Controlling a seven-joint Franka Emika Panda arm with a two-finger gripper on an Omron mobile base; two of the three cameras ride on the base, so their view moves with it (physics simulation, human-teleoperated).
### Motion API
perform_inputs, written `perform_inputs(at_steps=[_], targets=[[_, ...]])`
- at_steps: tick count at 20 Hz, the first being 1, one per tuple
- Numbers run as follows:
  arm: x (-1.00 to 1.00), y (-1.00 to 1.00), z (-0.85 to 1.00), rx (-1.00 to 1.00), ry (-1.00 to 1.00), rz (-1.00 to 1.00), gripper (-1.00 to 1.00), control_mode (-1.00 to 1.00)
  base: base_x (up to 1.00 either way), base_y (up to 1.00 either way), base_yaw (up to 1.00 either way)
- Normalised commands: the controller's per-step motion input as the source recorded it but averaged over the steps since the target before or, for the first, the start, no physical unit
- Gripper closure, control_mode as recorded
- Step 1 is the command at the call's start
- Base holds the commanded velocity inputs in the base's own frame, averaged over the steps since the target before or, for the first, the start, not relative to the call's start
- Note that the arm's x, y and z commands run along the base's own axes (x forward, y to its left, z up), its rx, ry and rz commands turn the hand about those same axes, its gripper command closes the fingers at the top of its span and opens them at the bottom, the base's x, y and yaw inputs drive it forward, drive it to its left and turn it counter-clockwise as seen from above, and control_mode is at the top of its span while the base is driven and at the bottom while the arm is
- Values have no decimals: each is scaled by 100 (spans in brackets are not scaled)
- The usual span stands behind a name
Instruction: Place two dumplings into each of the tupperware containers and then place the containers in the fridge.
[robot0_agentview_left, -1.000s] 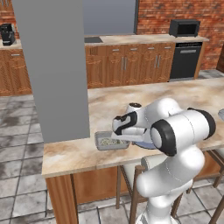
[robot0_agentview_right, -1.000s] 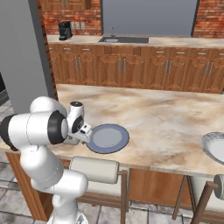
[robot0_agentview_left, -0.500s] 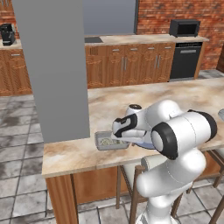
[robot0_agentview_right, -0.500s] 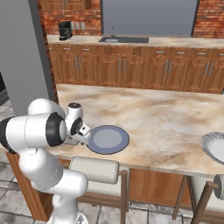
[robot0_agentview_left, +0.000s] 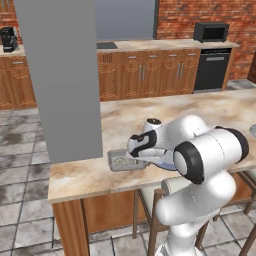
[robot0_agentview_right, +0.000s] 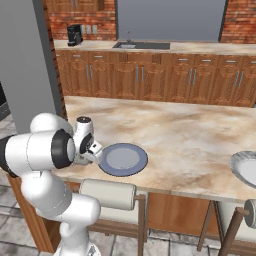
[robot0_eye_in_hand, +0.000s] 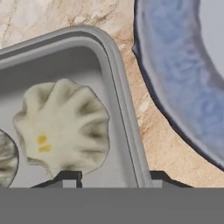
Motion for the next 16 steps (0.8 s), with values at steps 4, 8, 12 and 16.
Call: perform_inputs(at_steps=[4,8,12,16], targets=[[-6,3,19,0,-1,-8,100,-100,0,0,0],[-11,-7,57,3,-7,-3,100,-100,0,0,0],[-8,-15,69,4,-2,-2,100,-100,0,0,0],[-35,-30,66,1,0,-11,100,-100,0,0,0]])
